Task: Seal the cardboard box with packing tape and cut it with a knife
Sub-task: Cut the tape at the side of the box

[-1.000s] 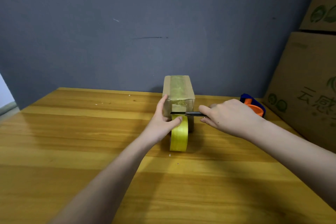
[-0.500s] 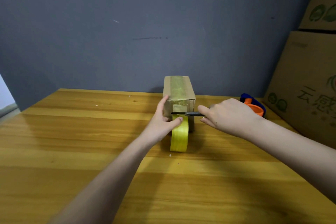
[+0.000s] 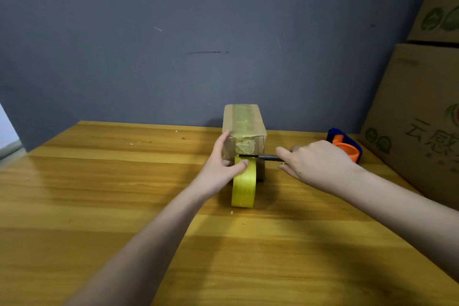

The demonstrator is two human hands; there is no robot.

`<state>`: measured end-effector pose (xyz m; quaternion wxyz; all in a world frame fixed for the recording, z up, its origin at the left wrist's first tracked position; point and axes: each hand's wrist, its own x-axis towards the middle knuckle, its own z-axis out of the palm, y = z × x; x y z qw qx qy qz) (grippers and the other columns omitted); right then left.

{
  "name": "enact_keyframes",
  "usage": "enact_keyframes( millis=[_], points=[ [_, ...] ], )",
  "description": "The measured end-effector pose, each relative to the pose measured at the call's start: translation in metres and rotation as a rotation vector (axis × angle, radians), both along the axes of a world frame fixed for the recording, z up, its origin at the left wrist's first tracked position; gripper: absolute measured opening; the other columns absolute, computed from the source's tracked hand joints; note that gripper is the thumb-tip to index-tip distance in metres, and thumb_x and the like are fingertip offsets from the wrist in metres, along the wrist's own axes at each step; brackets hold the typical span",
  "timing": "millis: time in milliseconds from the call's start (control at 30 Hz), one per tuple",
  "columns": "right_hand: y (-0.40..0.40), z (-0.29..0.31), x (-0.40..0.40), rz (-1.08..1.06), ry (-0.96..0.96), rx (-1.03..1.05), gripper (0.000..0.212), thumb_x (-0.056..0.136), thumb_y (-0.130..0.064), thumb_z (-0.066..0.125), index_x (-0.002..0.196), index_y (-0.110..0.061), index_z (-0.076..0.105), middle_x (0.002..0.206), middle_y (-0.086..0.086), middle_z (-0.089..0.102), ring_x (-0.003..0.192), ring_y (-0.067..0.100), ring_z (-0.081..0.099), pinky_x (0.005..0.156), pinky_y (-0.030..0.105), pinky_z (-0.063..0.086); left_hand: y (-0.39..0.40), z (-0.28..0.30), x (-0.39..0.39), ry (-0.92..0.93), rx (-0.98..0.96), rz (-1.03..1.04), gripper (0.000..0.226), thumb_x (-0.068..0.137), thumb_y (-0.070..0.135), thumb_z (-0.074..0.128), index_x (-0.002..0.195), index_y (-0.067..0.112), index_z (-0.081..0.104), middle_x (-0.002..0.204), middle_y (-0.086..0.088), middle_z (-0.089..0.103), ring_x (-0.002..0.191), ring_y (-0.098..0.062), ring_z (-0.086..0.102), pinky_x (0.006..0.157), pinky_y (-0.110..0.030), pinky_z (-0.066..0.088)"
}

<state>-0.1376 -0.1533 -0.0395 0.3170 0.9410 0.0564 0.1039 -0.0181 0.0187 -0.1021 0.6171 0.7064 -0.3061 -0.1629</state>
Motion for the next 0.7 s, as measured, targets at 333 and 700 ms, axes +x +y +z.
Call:
enact_keyframes(
  millis=[333,700],
  points=[
    [-0.013,-0.002,-0.005,-0.039,0.013,-0.047,0.033,0.101,-0.04,0.023,0.116,-0.016,0.04,0.094,0.004,0.065,0.075,0.023,0.066,0.058,0.031,0.05,0.0,0.001,0.001,0.015,0.014,0.012,0.079,0.072,0.039,0.073,0.123,0.069,0.02,0.143,-0.009,0.047,0.115,-0.027,0.06,0.106,-0.043,0.042],
    [-0.027,-0.017,-0.021,-0.209,-0.002,0.142,0.033,0.099,-0.045,0.026,0.114,-0.021,0.043,0.086,-0.003,0.065,0.071,0.017,0.064,0.054,0.029,0.049,0.003,-0.001,-0.009,-0.04,-0.03,0.003,0.09,0.087,0.019,0.065,0.143,0.053,0.003,0.127,-0.005,0.062,0.105,-0.018,0.066,0.104,-0.039,0.044]
  ],
)
